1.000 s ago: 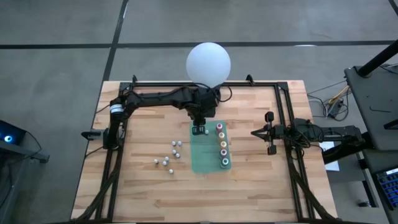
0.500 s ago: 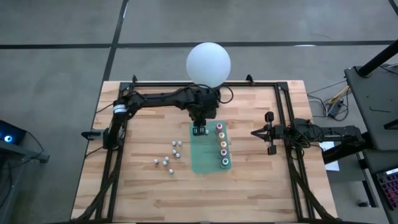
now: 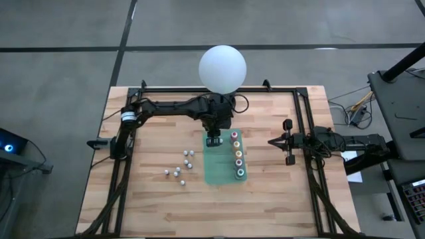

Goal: Pick & Place food coloring
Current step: Put the left small red food coloring bottle into the green bin

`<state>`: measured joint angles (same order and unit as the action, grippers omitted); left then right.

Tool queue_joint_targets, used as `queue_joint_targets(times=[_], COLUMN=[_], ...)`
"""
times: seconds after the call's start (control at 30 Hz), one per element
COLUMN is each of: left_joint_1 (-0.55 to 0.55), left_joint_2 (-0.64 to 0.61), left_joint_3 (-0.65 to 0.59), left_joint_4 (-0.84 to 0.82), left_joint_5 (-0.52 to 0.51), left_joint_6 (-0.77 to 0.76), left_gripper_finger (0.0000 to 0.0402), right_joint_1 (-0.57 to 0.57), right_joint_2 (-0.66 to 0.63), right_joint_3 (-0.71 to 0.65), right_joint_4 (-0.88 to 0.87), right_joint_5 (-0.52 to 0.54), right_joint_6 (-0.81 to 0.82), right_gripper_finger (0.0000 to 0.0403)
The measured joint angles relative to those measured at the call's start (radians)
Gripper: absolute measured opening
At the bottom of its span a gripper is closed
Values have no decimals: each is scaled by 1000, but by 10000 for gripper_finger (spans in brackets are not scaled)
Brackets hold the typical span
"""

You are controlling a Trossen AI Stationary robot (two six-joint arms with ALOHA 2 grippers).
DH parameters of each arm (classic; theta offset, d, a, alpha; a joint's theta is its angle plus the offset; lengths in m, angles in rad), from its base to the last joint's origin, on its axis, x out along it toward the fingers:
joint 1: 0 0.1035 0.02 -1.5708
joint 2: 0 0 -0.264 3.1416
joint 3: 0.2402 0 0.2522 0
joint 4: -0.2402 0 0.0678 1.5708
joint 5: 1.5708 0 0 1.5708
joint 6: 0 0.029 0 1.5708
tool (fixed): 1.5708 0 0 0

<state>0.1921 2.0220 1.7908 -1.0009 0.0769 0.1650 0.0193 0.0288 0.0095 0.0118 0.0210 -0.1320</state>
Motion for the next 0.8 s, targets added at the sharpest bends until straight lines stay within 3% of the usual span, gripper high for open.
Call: queue_joint_targets(times=[0.8], left_joint_1=[-17], left_joint_2=[18], left_joint_3=[-107], left_joint_4=[89], left_joint_5=[34], left_joint_6=[63], left_gripper_finger=[44], right_joint_1=[-1], right_joint_2=[0], right_joint_3=[0], right_joint_4=[0], right_joint_5=[0], right_joint_6=[-2], right_gripper_finger=[9])
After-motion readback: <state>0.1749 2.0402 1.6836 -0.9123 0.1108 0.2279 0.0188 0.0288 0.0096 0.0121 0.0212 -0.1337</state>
